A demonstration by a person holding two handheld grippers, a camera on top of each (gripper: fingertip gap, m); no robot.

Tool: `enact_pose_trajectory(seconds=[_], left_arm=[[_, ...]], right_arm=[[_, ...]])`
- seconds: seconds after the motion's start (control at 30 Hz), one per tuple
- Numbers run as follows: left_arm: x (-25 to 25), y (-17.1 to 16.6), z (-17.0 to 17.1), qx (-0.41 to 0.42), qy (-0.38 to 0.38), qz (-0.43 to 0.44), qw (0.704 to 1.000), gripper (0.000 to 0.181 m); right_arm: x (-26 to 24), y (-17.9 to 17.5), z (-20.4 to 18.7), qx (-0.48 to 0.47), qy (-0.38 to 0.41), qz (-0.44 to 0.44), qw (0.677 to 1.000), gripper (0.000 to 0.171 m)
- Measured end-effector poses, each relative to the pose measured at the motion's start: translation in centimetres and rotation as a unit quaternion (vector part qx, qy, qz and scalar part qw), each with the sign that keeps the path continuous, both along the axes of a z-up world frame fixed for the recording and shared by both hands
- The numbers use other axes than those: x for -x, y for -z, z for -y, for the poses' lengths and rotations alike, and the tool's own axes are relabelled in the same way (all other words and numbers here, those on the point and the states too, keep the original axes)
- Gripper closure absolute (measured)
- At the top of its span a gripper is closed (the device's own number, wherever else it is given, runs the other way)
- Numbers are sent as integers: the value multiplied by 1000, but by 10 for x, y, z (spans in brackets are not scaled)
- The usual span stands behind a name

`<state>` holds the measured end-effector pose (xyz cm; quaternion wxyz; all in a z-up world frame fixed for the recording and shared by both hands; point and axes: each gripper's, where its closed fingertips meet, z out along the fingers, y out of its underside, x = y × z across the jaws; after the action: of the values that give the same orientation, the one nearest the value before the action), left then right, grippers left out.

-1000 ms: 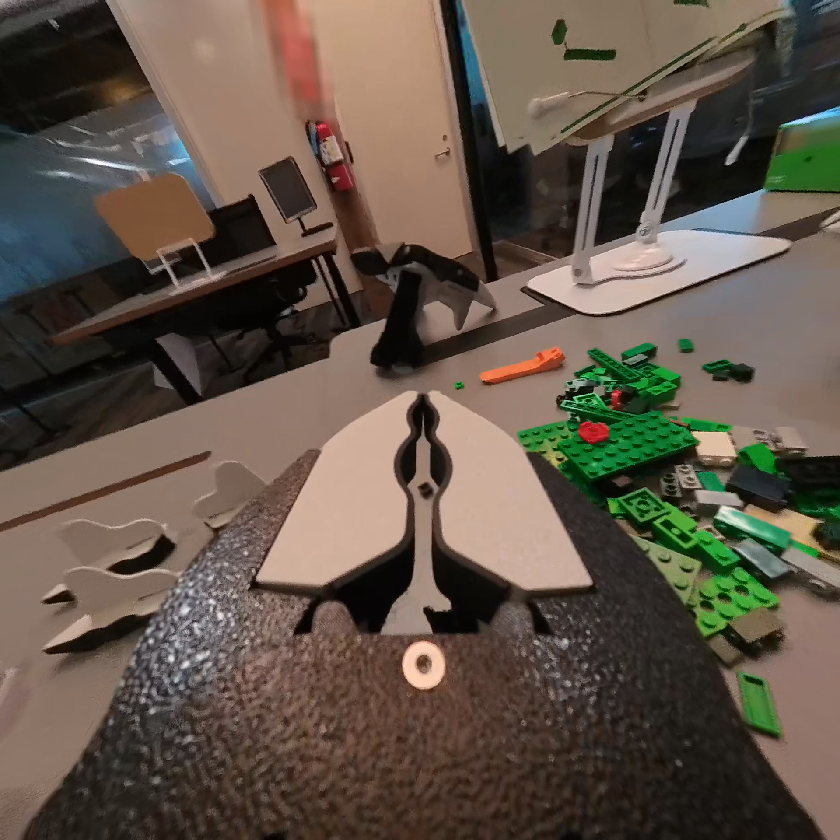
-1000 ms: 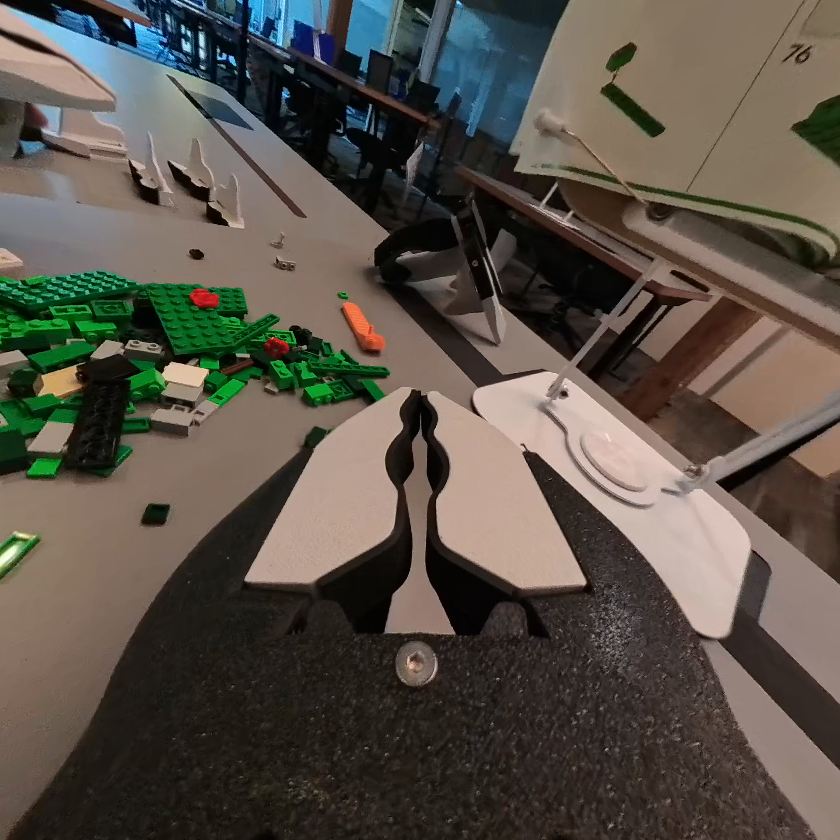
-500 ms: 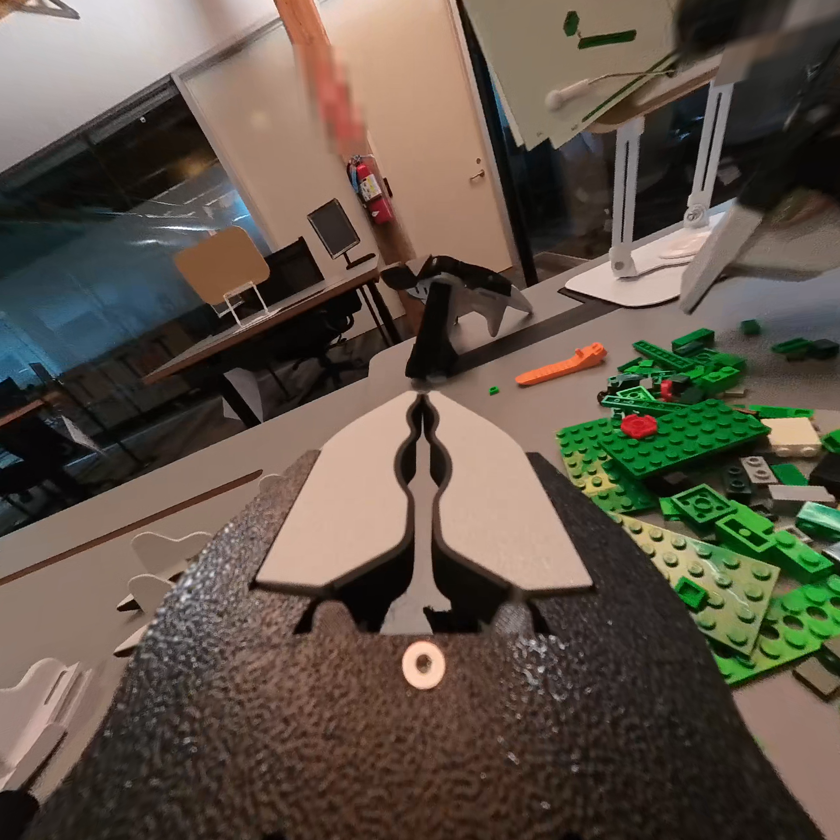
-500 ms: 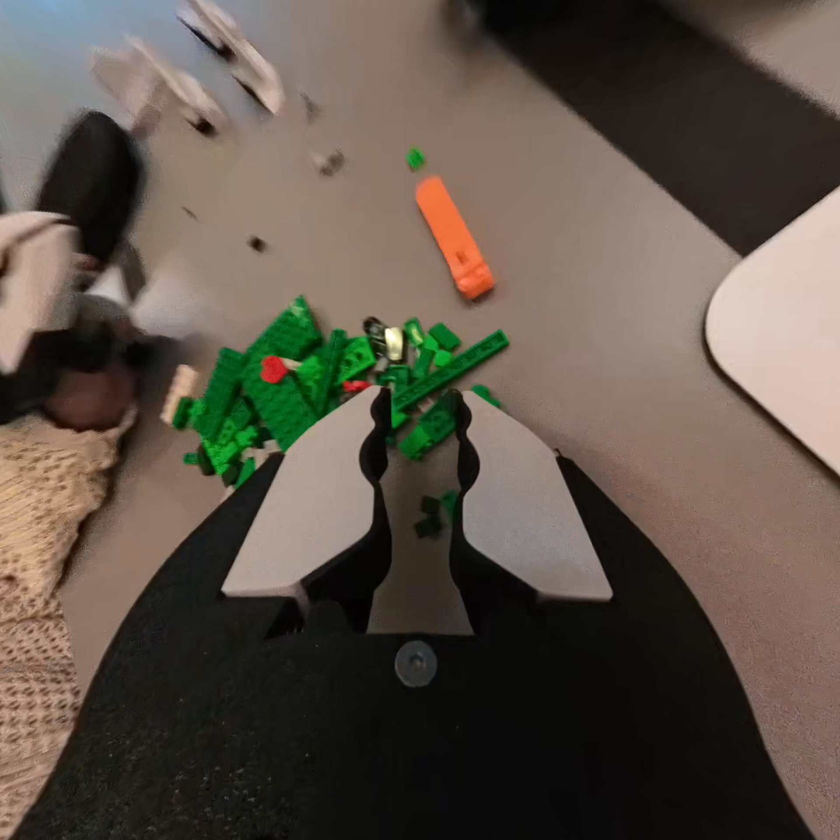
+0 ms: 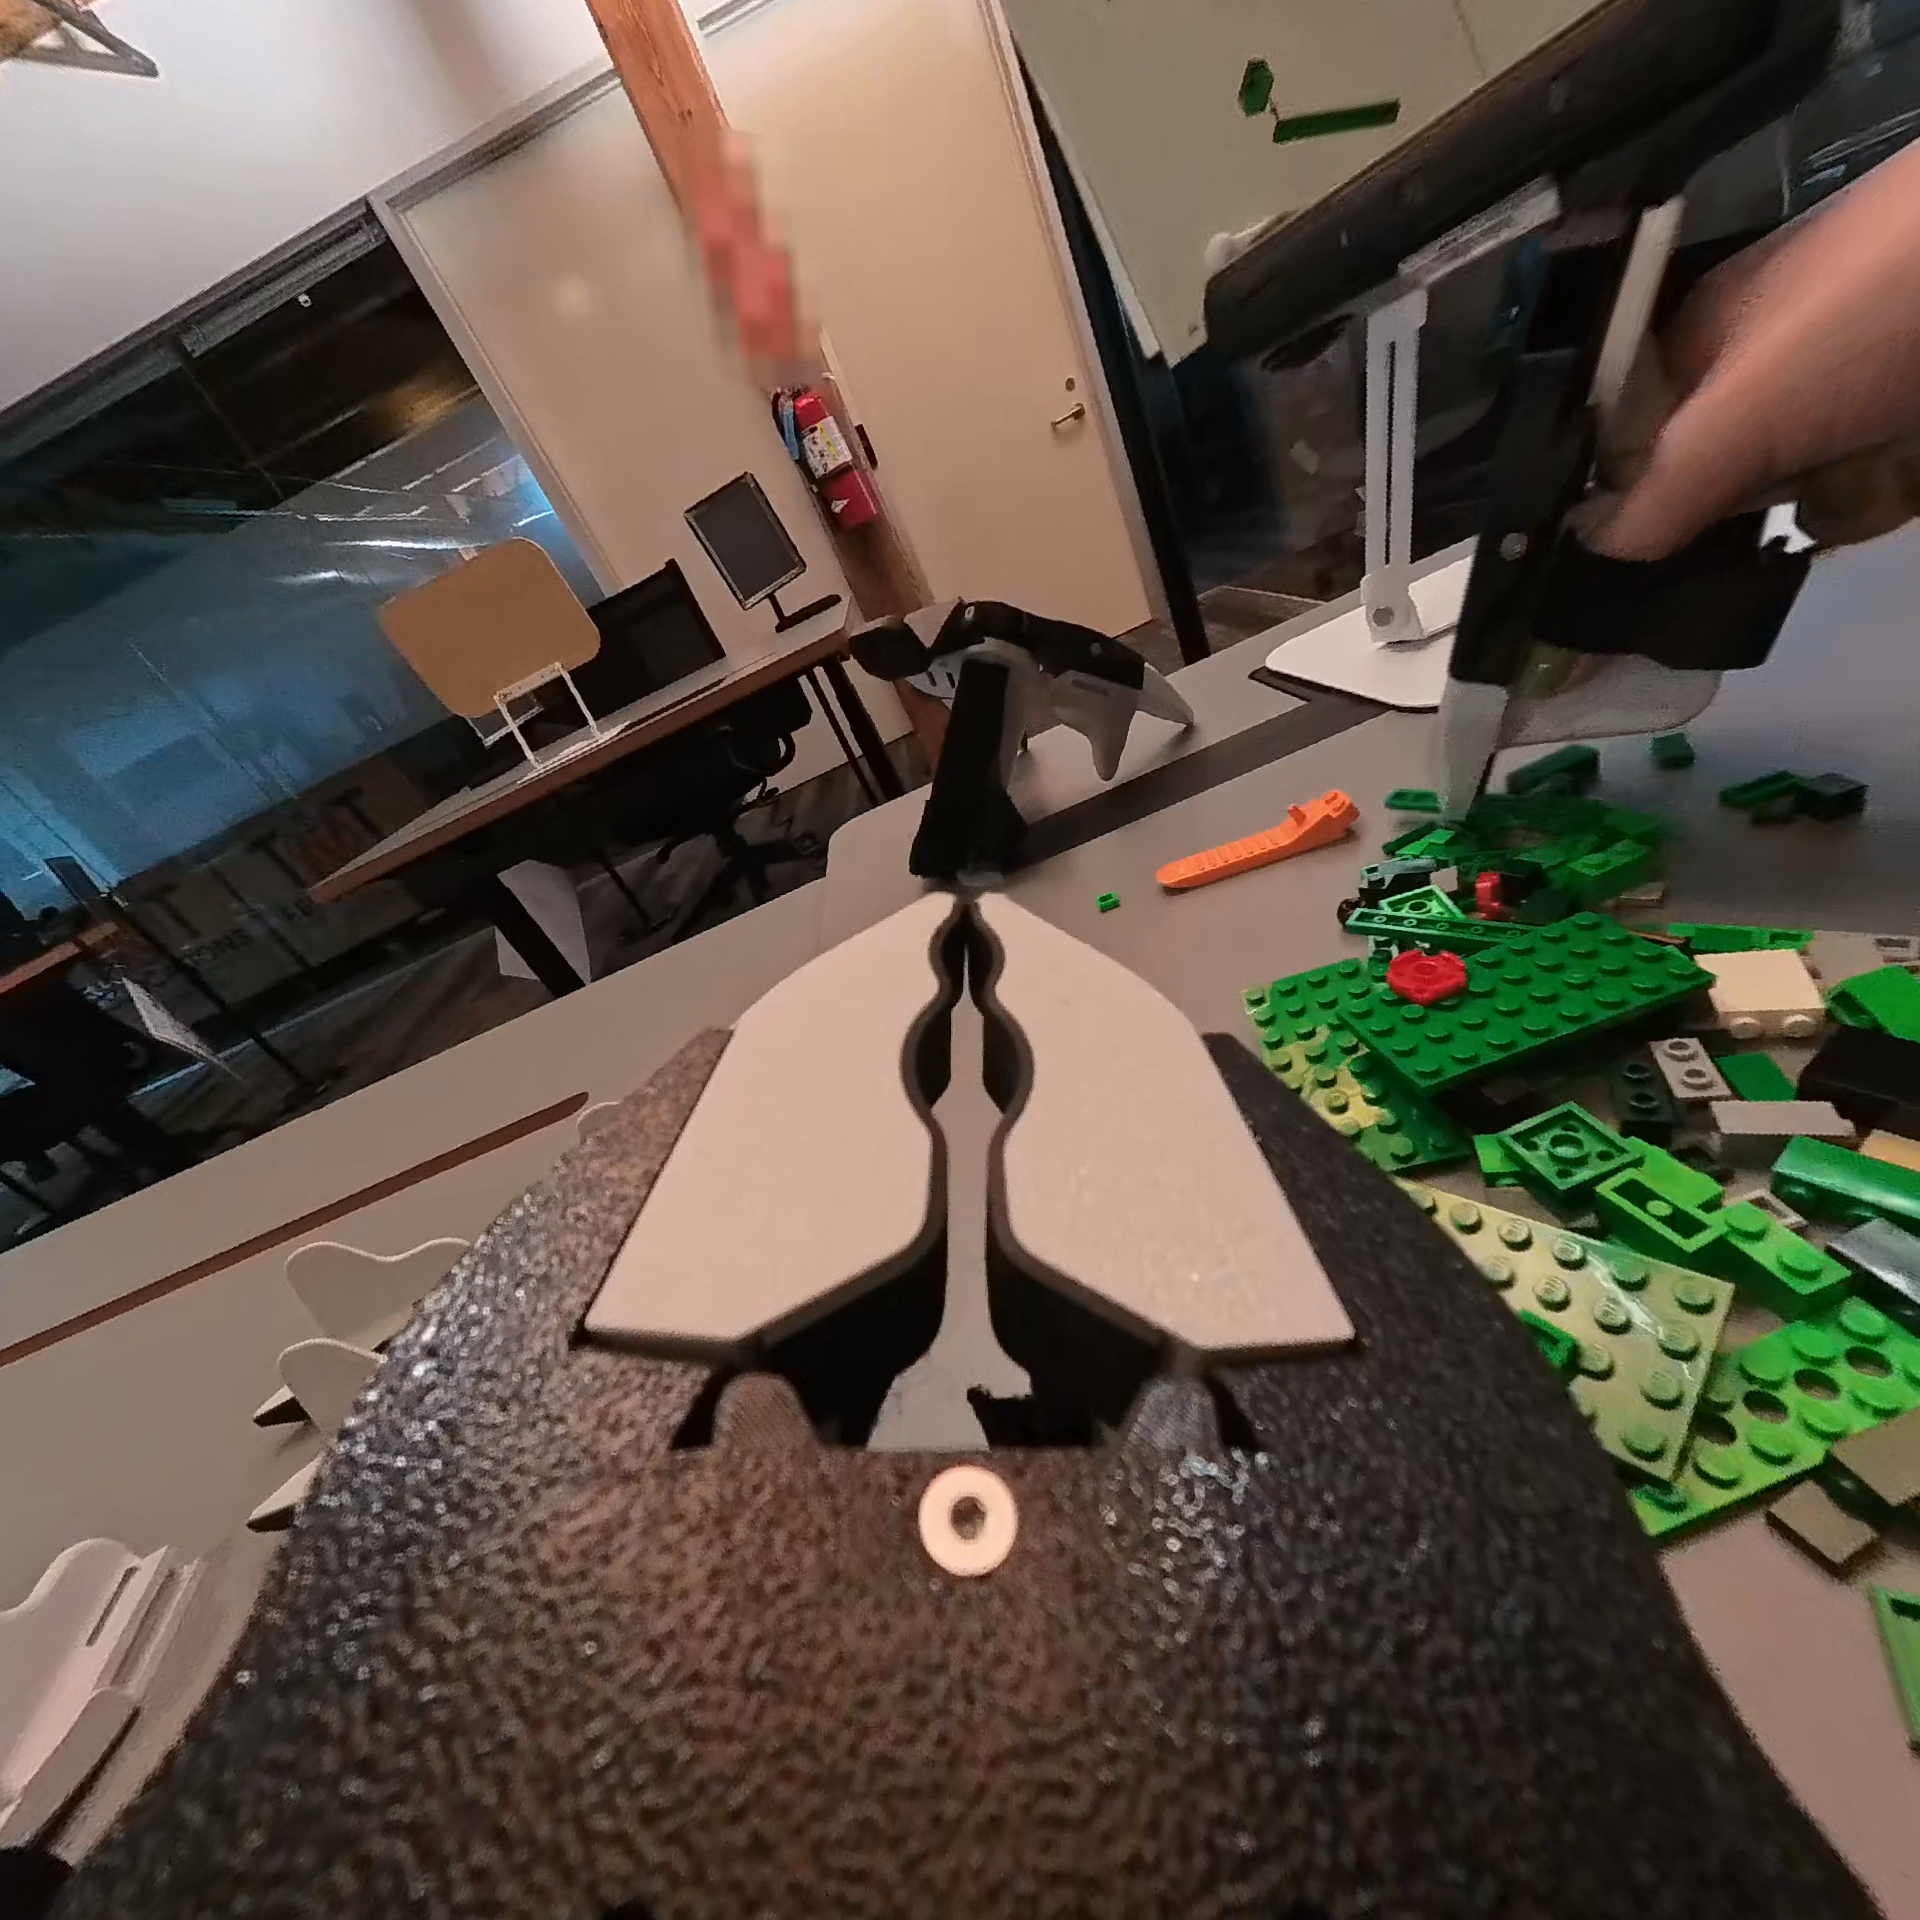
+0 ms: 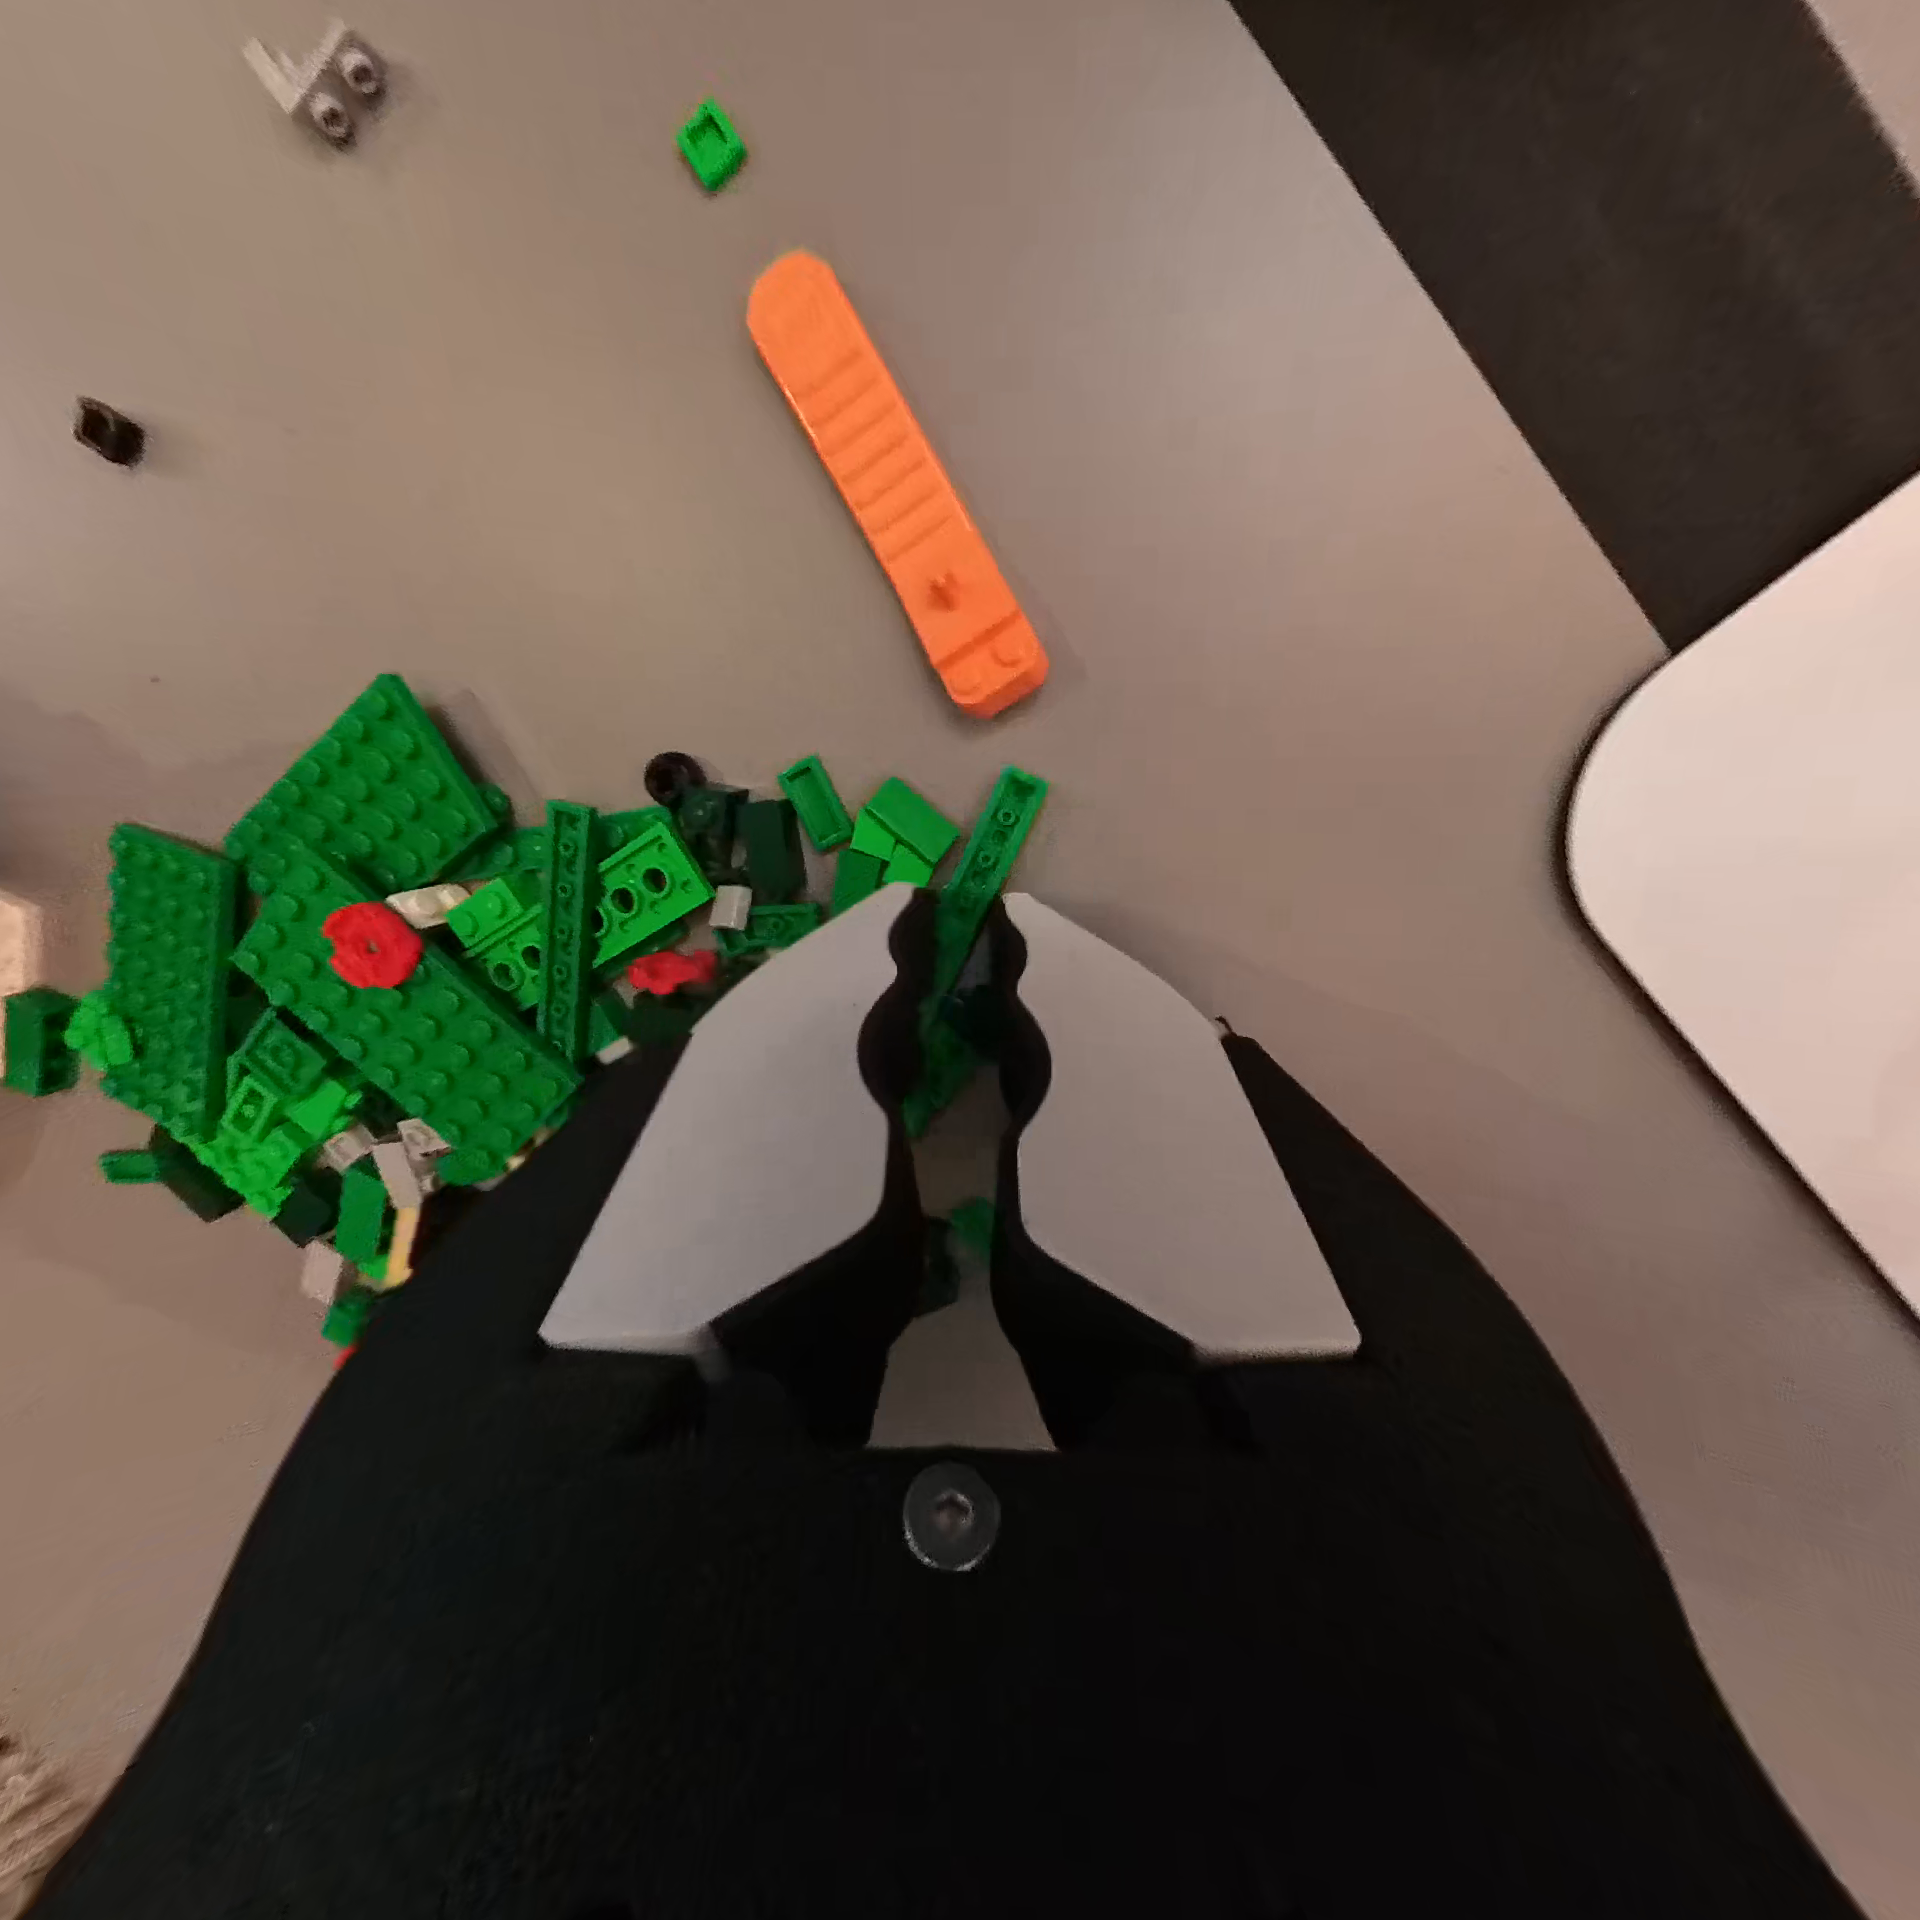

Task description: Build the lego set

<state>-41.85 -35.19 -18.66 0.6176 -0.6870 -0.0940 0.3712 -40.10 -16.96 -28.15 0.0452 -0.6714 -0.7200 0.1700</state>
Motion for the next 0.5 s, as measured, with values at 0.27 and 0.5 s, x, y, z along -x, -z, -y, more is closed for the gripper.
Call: enact_pose_trajectory(seconds=[0.27, 0.5], left_arm=[[-84, -21, -43, -30, 191, 7, 981, 181], [-183, -35, -69, -87, 458, 235, 853, 133]], right_arm=[[-40, -101, 54, 140, -138, -329, 924, 163], [-144, -166, 110, 328, -241, -523, 749, 163]])
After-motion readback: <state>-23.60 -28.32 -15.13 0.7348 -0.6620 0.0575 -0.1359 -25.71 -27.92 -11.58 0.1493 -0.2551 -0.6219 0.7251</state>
